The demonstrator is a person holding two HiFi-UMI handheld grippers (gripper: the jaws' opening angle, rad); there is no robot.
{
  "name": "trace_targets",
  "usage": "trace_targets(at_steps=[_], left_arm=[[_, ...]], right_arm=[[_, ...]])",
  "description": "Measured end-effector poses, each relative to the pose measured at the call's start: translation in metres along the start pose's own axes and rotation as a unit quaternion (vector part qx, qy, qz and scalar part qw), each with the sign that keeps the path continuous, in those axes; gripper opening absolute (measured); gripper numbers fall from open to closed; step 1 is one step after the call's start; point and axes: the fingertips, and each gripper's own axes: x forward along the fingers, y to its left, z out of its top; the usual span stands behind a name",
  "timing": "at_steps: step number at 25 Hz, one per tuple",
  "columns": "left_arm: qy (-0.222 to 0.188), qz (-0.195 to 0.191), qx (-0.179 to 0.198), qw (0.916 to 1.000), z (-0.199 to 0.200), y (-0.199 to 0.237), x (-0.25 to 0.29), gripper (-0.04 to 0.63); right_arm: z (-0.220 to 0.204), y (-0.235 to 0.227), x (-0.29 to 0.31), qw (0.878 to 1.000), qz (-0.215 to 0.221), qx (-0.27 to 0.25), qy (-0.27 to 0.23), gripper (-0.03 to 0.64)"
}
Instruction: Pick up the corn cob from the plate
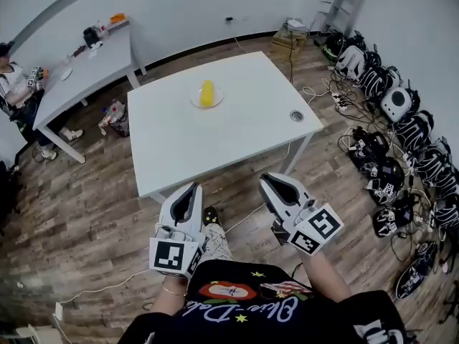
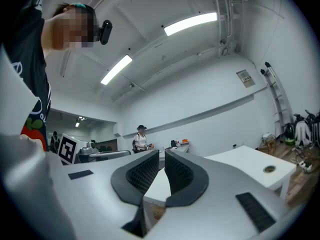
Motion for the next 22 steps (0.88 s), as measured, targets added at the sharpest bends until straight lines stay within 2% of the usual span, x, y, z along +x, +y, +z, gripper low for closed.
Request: trace_targets(at_steps=[4,8,14,16,19,20,22], left_arm=[[-0.011,-0.024,0.006,0.9996,-0.001,0.055,0.077,-0.002],[-0.007,-0.047,0.006,0.9988,-0.003,0.112,0.145,-0.002],[0.003,-0.079,-0.006,0.9969,-0.008,0.189,0.219,-0.002],[0.009,-0.086,-0.015,0.9961,-0.014,0.205,0.235,-0.002],[0.021,-0.089,-0.033,0.9953,-0.024,0.222,0.256,-0.002],[0.024,-0.089,-0.038,0.9950,-0.027,0.226,0.262,-0.002],[0.026,-0.085,-0.048,0.9948,-0.031,0.235,0.268,-0.002]], right_arm=[[0.015,-0.056,0.080,1.000,-0.019,-0.020,-0.011,0.015],[0.021,-0.101,0.164,0.999,-0.033,-0.014,-0.009,0.015],[0.017,-0.156,0.268,0.997,-0.071,-0.001,-0.009,0.015],[0.006,-0.170,0.295,0.997,-0.077,-0.002,0.017,0.017],[-0.025,-0.195,0.337,0.993,-0.072,-0.002,0.098,0.022],[-0.036,-0.203,0.350,0.990,-0.070,-0.001,0.126,0.048],[-0.061,-0.223,0.375,0.980,-0.080,0.001,0.184,0.183]])
